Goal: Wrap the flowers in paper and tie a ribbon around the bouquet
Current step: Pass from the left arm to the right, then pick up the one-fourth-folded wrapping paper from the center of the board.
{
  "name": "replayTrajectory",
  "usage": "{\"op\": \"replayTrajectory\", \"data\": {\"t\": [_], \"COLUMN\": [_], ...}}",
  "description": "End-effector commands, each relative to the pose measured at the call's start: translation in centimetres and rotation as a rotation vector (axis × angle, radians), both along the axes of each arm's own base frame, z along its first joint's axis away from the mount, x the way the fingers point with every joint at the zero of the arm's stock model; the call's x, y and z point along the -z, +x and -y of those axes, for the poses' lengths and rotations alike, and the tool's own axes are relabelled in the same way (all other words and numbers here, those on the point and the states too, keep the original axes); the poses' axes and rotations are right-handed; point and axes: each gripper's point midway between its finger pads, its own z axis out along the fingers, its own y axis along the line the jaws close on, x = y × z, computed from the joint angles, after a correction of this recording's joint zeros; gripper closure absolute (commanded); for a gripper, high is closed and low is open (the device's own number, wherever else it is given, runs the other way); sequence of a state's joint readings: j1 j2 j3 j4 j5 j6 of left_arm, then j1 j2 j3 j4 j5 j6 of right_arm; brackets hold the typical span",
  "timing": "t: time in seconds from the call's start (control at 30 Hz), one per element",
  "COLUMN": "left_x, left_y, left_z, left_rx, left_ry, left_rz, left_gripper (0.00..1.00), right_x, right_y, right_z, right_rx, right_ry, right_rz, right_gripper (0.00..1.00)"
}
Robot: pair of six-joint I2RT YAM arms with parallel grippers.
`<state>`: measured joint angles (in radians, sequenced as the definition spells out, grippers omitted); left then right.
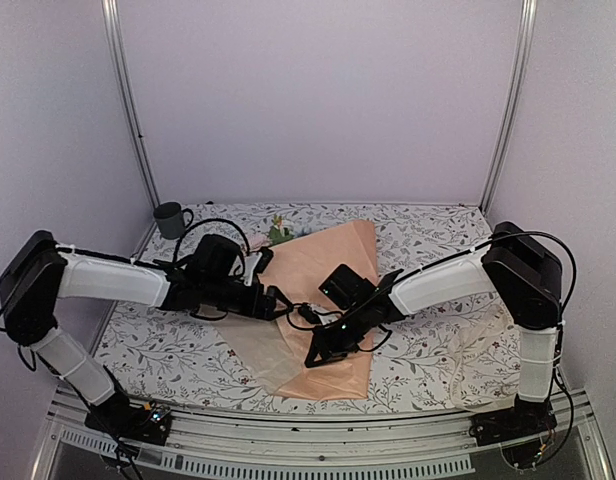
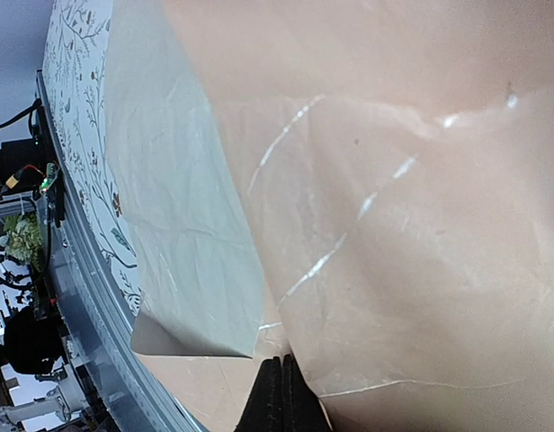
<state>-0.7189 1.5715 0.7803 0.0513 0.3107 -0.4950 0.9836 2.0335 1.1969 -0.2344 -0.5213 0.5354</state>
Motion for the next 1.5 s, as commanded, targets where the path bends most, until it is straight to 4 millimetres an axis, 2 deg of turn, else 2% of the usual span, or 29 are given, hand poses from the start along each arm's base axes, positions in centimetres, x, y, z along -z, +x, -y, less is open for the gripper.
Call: {"op": "replayTrajectory", "data": {"t": [0.0, 0.1, 0.27, 0.4, 0.57, 0.7, 0.87, 1.07, 1.27, 1.47], "left_x": [1.7, 3.4, 6.0, 6.8, 6.4, 6.8, 4.8, 2.3, 0.8, 0.8], "left_y": [-1.6, -4.5, -9.0, -10.7, -10.4, -10.5, -9.6, -7.9, -6.8, -6.5], "left_z": [-7.2, -9.3, -10.7, -10.9, -8.2, -5.9, -3.2, -2.3, -3.2, -3.6], "left_rx": [-0.246, -0.295, -0.317, -0.329, -0.300, -0.247, -0.194, -0.218, -0.269, -0.286], "left_ry": [0.208, 0.225, 0.195, 0.133, -0.053, -0.098, -0.165, -0.193, -0.212, -0.218], "left_rz": [-0.089, -0.198, -0.363, -0.420, -0.449, -0.491, -0.442, -0.312, -0.206, -0.185], "left_gripper": [0.12, 0.12, 0.13, 0.14, 0.15, 0.18, 0.24, 0.42, 0.54, 0.54], "right_x": [3.7, 3.8, 3.8, 3.8, 3.5, 3.2, 3.1, 3.2, 3.2, 3.1], "right_y": [-0.4, -0.5, -0.8, -0.9, -0.7, -0.6, -0.7, -1.2, -1.4, -1.5], "right_z": [3.2, 3.0, 2.5, 2.4, 2.0, 1.8, 1.7, 1.4, 1.2, 1.2], "right_rx": [0.044, 0.037, 0.022, 0.021, 0.017, 0.017, 0.016, 0.014, 0.018, 0.024], "right_ry": [-0.164, -0.165, -0.161, -0.163, -0.151, -0.145, -0.141, -0.132, -0.116, -0.108], "right_rz": [-0.012, -0.003, 0.006, 0.013, 0.021, 0.029, 0.025, 0.012, 0.002, -0.004], "right_gripper": [1.00, 1.00, 1.00, 1.00, 1.00, 1.00, 1.00, 1.00, 1.00, 1.00]}}
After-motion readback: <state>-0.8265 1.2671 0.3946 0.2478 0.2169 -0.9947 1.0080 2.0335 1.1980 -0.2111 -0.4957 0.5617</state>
